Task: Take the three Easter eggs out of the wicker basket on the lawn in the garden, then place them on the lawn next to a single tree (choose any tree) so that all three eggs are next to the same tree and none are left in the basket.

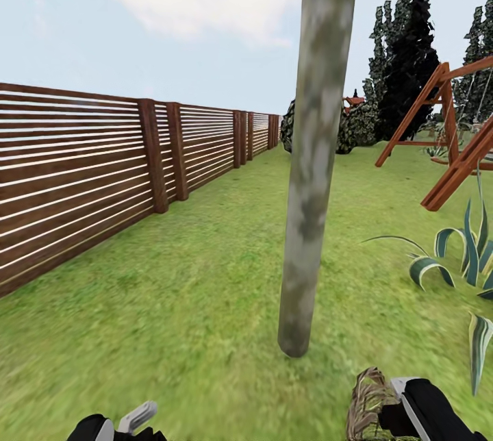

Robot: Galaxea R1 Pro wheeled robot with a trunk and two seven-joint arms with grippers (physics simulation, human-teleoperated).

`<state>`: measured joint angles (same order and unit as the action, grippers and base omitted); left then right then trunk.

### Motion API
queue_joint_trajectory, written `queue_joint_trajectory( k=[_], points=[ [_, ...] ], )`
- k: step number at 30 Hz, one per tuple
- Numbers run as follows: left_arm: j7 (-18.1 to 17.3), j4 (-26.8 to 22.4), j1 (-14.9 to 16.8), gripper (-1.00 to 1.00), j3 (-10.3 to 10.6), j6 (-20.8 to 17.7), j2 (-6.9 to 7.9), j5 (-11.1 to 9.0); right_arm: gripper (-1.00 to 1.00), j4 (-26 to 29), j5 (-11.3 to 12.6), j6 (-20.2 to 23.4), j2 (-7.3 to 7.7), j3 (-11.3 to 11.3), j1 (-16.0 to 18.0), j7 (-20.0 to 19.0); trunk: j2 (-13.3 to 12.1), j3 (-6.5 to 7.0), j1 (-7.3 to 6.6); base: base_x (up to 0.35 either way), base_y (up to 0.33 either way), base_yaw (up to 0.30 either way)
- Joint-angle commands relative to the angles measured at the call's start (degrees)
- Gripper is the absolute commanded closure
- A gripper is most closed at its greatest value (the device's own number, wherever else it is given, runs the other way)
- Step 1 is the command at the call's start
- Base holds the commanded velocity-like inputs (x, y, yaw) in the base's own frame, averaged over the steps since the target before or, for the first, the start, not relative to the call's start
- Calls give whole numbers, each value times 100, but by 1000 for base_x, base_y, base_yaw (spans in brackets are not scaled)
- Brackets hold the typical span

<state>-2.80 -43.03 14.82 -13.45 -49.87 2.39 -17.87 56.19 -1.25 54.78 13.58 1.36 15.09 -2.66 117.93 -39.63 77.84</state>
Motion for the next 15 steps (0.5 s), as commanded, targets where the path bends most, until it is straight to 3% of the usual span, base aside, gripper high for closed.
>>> queue_joint_trajectory(
  k=[1,15],
  points=[
    [-29,-4,4,-100,-17,-29,-2,20,-100,6,-16,24,3,9,3,-28,45,-25,22,0,0,0],
    [-43,181,4,-100,-7,-22,-4,29,-100,6,-15,24,4,8,3,-28,606,-276,329,0,0,0]
  ],
)
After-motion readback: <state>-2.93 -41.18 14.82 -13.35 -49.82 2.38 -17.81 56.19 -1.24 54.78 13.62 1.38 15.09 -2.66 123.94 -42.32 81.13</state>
